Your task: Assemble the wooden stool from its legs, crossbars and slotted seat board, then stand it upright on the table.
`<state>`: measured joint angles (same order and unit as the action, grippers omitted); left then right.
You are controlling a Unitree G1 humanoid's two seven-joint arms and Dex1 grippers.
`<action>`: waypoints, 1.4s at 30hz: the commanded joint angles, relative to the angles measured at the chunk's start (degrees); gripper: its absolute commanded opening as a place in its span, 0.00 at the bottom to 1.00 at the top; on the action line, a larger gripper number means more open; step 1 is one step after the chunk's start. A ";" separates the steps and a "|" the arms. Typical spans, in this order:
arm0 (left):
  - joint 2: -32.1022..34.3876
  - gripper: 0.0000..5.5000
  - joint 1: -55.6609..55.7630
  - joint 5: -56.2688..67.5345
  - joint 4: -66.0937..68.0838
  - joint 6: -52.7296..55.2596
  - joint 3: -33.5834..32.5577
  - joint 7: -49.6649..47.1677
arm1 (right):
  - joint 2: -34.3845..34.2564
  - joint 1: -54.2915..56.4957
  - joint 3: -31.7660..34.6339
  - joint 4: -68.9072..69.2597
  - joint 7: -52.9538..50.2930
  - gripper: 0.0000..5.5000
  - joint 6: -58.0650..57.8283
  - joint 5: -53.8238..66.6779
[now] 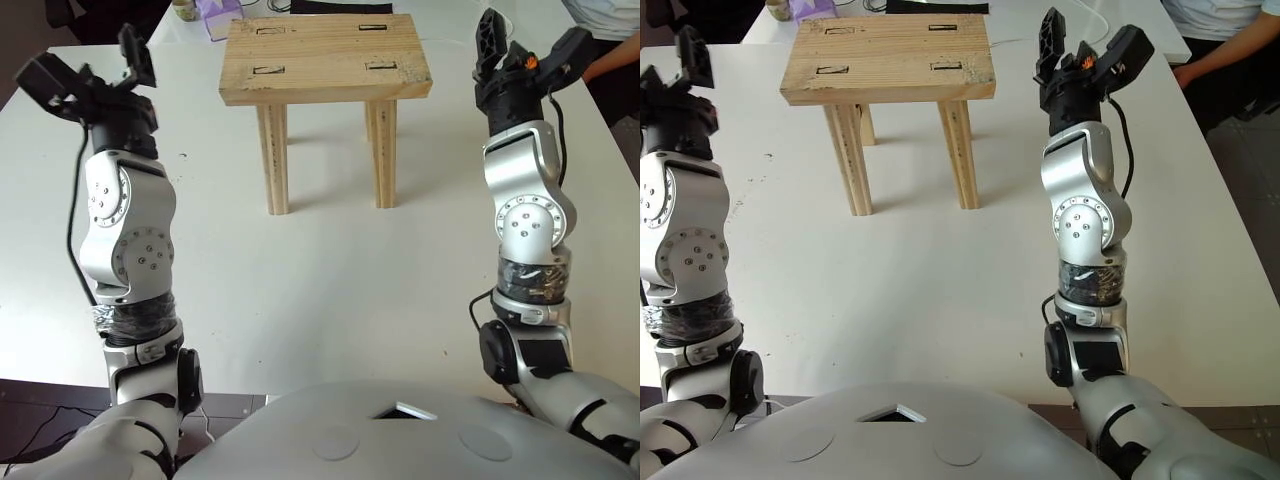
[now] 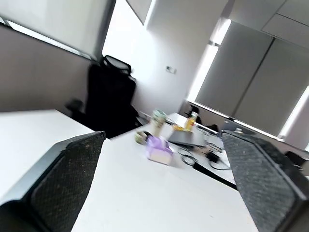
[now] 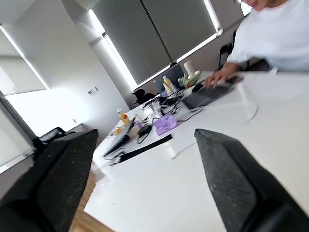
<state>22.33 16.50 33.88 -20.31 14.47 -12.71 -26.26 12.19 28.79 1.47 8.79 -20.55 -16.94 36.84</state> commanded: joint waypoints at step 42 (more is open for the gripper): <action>-24.84 0.52 30.19 -22.11 6.04 1.87 5.93 8.73 | -12.78 25.13 -2.45 -0.06 11.67 0.60 1.96 -35.62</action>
<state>-4.39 46.75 13.99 -16.13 16.16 -6.89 -17.99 -1.64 52.55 0.43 9.81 -10.14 -16.40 3.05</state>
